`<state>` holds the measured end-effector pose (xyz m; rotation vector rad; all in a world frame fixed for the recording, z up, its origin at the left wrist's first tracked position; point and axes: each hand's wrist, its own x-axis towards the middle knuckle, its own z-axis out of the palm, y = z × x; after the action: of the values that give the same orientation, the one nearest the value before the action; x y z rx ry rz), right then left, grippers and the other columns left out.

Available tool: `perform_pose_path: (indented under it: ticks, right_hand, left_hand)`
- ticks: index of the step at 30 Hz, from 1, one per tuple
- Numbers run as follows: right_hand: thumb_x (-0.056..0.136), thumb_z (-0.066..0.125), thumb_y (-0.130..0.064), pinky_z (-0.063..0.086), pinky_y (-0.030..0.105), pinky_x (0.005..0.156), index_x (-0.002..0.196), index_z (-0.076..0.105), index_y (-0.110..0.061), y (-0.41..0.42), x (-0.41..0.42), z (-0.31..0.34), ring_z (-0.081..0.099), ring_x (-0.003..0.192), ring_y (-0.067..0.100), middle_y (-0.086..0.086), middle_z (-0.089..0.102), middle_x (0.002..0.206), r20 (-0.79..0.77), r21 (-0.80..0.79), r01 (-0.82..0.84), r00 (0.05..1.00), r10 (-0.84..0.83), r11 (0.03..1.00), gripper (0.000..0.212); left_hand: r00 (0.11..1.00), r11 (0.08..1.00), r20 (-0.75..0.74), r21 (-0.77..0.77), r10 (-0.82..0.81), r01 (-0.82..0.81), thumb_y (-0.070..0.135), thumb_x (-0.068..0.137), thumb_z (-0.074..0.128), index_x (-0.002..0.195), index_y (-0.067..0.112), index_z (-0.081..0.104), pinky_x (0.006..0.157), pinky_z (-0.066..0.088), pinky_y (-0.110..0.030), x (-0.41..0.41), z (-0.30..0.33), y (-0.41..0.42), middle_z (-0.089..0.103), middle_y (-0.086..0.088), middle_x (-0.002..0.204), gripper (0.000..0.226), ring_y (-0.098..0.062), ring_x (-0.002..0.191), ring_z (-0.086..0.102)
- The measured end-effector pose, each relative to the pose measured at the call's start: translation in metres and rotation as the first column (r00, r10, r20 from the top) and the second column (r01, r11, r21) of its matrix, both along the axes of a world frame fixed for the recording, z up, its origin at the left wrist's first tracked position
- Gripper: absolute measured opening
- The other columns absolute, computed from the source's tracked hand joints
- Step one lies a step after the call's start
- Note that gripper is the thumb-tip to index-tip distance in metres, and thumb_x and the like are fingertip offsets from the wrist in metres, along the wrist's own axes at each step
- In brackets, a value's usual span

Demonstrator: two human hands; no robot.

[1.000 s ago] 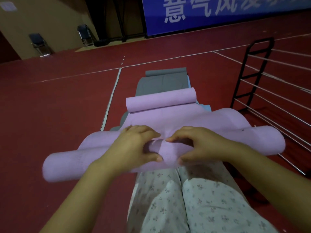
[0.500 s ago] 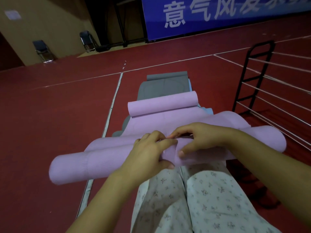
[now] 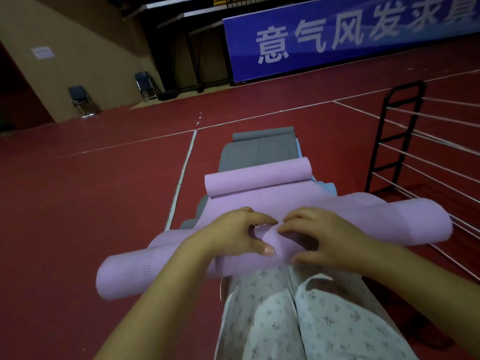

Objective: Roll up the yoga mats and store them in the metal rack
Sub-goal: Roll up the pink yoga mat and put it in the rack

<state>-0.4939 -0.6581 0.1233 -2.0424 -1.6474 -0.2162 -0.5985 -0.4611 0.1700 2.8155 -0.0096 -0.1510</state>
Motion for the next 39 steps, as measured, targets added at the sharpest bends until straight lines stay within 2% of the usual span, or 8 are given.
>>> perform_pose_path:
  ticks: [3, 8, 13, 19, 25, 28, 35, 39]
  right_hand:
    - [0.060, 0.060, -0.057, 0.041, 0.025, 0.086, 0.116, 0.064, -0.026, 0.000, -0.001, -0.006, 0.060, 0.103, 0.013, -0.002, 0.065, 0.115, 0.026, -0.023, 0.044, 0.999, -0.043, 0.999, 0.063]
    - [0.059, 0.064, -0.054, 0.046, 0.026, 0.087, 0.116, 0.064, -0.026, 0.004, 0.009, -0.005, 0.057, 0.103, 0.010, -0.005, 0.064, 0.114, -0.063, -0.012, 0.019, 0.998, -0.019, 1.000, 0.064]
    - [0.059, 0.069, -0.054, 0.044, 0.020, 0.088, 0.117, 0.064, -0.026, 0.006, 0.015, -0.001, 0.054, 0.102, 0.002, -0.009, 0.063, 0.113, -0.160, -0.020, 0.002, 0.987, -0.005, 1.000, 0.064]
    - [0.058, 0.066, -0.051, 0.043, 0.019, 0.089, 0.116, 0.060, -0.038, 0.013, 0.023, 0.015, 0.054, 0.100, -0.001, -0.015, 0.061, 0.109, -0.250, -0.145, 0.031, 0.966, -0.067, 0.989, 0.060]
    - [0.063, 0.075, -0.039, 0.039, 0.009, 0.088, 0.113, 0.061, -0.040, 0.021, 0.038, 0.023, 0.053, 0.102, -0.007, -0.024, 0.060, 0.106, -0.332, -0.223, -0.006, 0.941, -0.070, 0.975, 0.052]
    - [0.069, 0.080, -0.030, 0.041, 0.014, 0.093, 0.105, 0.060, -0.046, 0.027, 0.049, 0.026, 0.055, 0.103, -0.010, -0.027, 0.062, 0.108, -0.375, -0.258, -0.035, 0.925, -0.066, 0.966, 0.044]
    - [0.060, 0.069, -0.059, 0.046, 0.029, 0.097, 0.097, 0.058, -0.058, 0.035, 0.060, 0.026, 0.059, 0.103, -0.004, -0.024, 0.064, 0.109, -0.406, -0.309, -0.039, 0.909, -0.095, 0.950, 0.039]
    - [0.067, 0.072, -0.055, 0.044, 0.024, 0.098, 0.103, 0.056, -0.054, 0.036, 0.058, 0.028, 0.057, 0.105, -0.003, -0.023, 0.063, 0.112, -0.377, -0.314, 0.000, 0.918, -0.124, 0.949, 0.039]
  left_hand:
    - [0.997, 1.000, -0.072, -0.018, -0.003, 0.002, 0.043, 0.076, 0.076, 0.134, 0.033, 0.051, 0.093, 0.040, -0.022, 0.007, 0.006, 0.005, 0.055, 0.001, 0.126, 0.063, -0.015, 0.110, 0.054]
    - [0.998, 1.000, -0.060, -0.007, -0.008, 0.008, 0.044, 0.074, 0.076, 0.132, 0.029, 0.053, 0.092, 0.042, -0.022, 0.012, 0.006, 0.008, 0.058, 0.002, 0.124, 0.064, -0.014, 0.105, 0.057]
    - [0.990, 0.998, 0.139, 0.052, -0.028, 0.021, 0.046, 0.076, 0.074, 0.131, 0.021, 0.052, 0.095, 0.041, -0.029, -0.002, -0.005, 0.008, 0.053, -0.003, 0.118, 0.065, -0.019, 0.109, 0.053]
    - [0.921, 0.976, 0.361, 0.203, -0.148, 0.078, 0.058, 0.074, 0.052, 0.114, 0.037, 0.061, 0.075, 0.051, -0.039, -0.017, -0.016, -0.008, 0.057, 0.001, 0.106, 0.046, -0.026, 0.091, 0.059]
    - [0.934, 0.973, 0.351, 0.229, -0.058, -0.025, 0.050, 0.067, 0.065, 0.125, 0.036, 0.052, 0.086, 0.043, -0.037, -0.011, -0.030, -0.014, 0.052, 0.003, 0.118, 0.061, -0.025, 0.103, 0.054]
    - [0.940, 0.987, 0.342, 0.153, 0.001, -0.057, 0.051, 0.065, 0.065, 0.125, 0.034, 0.055, 0.085, 0.047, -0.040, -0.004, -0.026, -0.009, 0.056, 0.001, 0.115, 0.062, -0.028, 0.100, 0.057]
    - [0.976, 0.994, 0.219, 0.104, 0.013, -0.037, 0.042, 0.076, 0.075, 0.133, 0.032, 0.051, 0.076, 0.034, -0.023, 0.014, -0.011, -0.001, 0.052, -0.002, 0.116, 0.063, -0.022, 0.100, 0.056]
    - [0.988, 0.996, 0.152, 0.084, 0.020, -0.034, 0.042, 0.076, 0.074, 0.132, 0.033, 0.051, 0.079, 0.037, -0.024, 0.021, -0.003, 0.003, 0.053, -0.002, 0.114, 0.062, -0.020, 0.100, 0.055]
